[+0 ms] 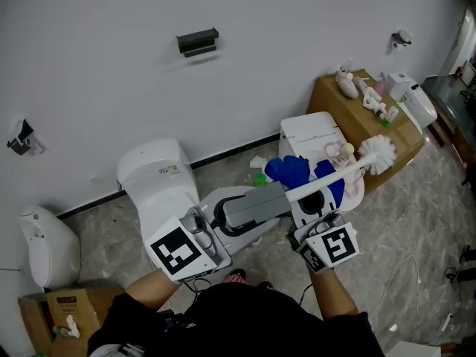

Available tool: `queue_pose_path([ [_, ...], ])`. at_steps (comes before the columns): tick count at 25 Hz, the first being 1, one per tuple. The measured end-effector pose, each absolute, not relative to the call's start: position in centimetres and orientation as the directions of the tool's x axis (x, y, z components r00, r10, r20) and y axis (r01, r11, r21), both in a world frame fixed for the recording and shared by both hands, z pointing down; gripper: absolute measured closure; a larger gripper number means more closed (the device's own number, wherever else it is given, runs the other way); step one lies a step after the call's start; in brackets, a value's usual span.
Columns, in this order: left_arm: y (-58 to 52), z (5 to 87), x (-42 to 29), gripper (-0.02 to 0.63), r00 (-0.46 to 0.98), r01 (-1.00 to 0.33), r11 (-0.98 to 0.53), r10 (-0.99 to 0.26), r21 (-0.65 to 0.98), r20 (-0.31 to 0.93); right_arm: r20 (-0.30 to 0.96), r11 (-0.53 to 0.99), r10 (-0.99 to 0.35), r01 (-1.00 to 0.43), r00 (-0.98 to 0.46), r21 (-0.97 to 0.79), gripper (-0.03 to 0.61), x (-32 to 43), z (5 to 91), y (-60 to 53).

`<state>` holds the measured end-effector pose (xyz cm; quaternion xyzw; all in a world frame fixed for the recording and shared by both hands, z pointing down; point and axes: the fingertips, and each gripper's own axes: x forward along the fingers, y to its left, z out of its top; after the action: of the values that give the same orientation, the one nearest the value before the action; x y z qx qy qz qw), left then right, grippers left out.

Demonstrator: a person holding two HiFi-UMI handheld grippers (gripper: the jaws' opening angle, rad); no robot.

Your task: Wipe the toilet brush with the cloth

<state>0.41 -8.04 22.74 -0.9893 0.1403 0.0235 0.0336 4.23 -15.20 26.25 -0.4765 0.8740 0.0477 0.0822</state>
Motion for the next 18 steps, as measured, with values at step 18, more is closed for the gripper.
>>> queue_pose_path([
  [18,-8.2,23.3,0.5,0.454,0.962,-0.272,-0.96,-0.27,-0.061,-0.034,-0.256,0.573,-0.776,-0.814,-0.576,0.093,0.5,2.8,25.1,-14.0],
])
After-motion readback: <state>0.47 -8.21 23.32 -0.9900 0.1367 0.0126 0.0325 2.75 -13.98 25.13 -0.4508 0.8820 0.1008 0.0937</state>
